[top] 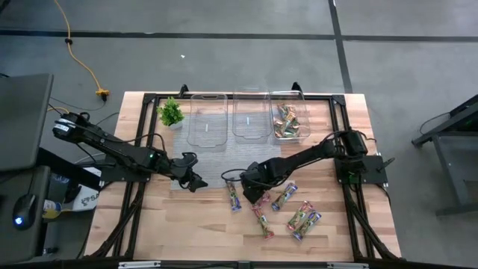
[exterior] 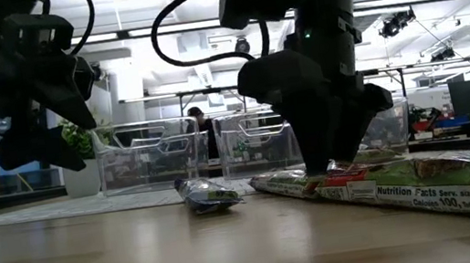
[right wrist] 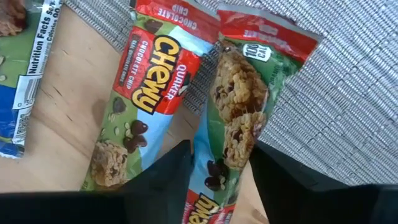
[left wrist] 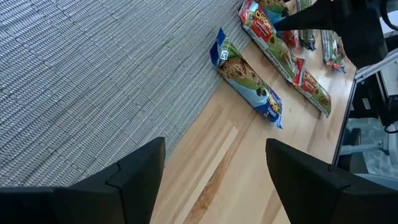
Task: Pick and place Granola Bars by type
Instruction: Put the red granola bar into the middle transparent bin
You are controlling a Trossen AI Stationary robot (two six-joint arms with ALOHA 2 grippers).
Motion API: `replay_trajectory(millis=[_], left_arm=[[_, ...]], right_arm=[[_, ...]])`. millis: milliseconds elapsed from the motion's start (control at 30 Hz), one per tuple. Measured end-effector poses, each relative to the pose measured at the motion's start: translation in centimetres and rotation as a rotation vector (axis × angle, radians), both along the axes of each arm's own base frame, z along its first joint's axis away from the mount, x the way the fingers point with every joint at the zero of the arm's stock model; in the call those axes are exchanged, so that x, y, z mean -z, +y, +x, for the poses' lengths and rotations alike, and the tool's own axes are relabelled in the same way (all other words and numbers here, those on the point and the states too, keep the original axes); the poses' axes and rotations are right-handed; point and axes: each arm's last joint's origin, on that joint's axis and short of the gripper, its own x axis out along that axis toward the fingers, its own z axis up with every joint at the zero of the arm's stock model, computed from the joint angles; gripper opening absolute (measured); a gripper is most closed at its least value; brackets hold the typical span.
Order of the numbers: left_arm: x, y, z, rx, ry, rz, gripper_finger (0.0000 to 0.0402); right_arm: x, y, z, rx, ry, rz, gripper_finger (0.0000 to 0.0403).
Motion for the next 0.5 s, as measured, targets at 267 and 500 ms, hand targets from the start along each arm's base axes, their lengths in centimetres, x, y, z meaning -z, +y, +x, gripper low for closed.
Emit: replay_trajectory(millis=[267,500], left_arm=[[0.0,0.0,0.0,0.0,0.0,0.0,0.0271],[0.0,0.0,0.0,0.0,-0.001,0.001,0.0271]], right_arm=[[-2.5,-0.1,-0.5,0.003,-0.063,0.0,0.0104],[-6.0,-0.4,-1.1,0.018,-0.183,-0.038,0.0072]])
